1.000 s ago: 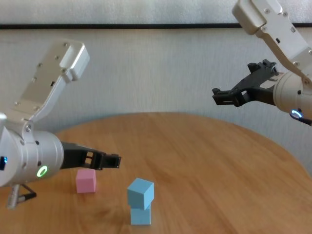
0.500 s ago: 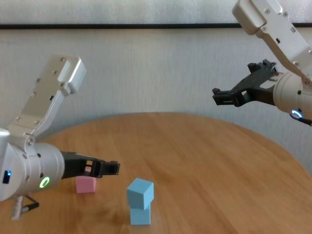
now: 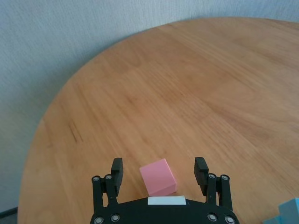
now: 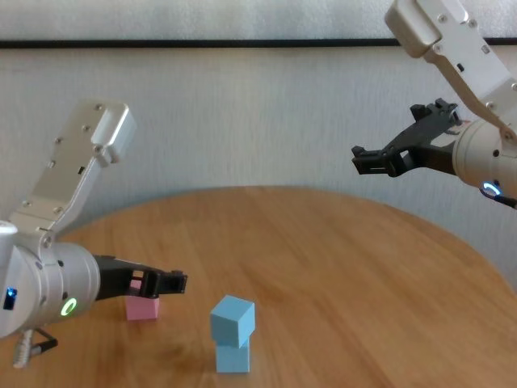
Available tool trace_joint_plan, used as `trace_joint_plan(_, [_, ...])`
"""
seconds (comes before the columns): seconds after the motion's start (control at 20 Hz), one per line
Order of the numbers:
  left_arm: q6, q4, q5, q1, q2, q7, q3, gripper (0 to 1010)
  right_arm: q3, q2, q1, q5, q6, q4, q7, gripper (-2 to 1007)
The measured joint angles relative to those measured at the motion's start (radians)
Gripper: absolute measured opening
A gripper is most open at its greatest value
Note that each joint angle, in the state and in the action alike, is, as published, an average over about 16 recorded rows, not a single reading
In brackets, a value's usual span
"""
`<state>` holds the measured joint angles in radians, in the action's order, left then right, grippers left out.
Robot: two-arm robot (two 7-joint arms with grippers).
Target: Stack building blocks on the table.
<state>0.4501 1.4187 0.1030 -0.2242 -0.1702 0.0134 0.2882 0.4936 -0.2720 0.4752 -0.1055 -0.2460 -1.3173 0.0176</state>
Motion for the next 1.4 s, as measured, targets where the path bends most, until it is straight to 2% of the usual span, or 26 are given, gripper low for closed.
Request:
trace_joint_plan(0.75, [0.006, -0.072, -0.020, -0.031, 0.032, 0.007, -0.033, 999, 0.000, 0.000, 0.000, 0.000, 0.000, 0.000, 0.000, 1001])
trace_joint_plan(1.4, [0.018, -0.095, -0.030, -0.041, 0.049, 0.026, -0.055, 999, 0.000, 0.000, 0.000, 0.000, 0.000, 0.000, 0.000, 1001])
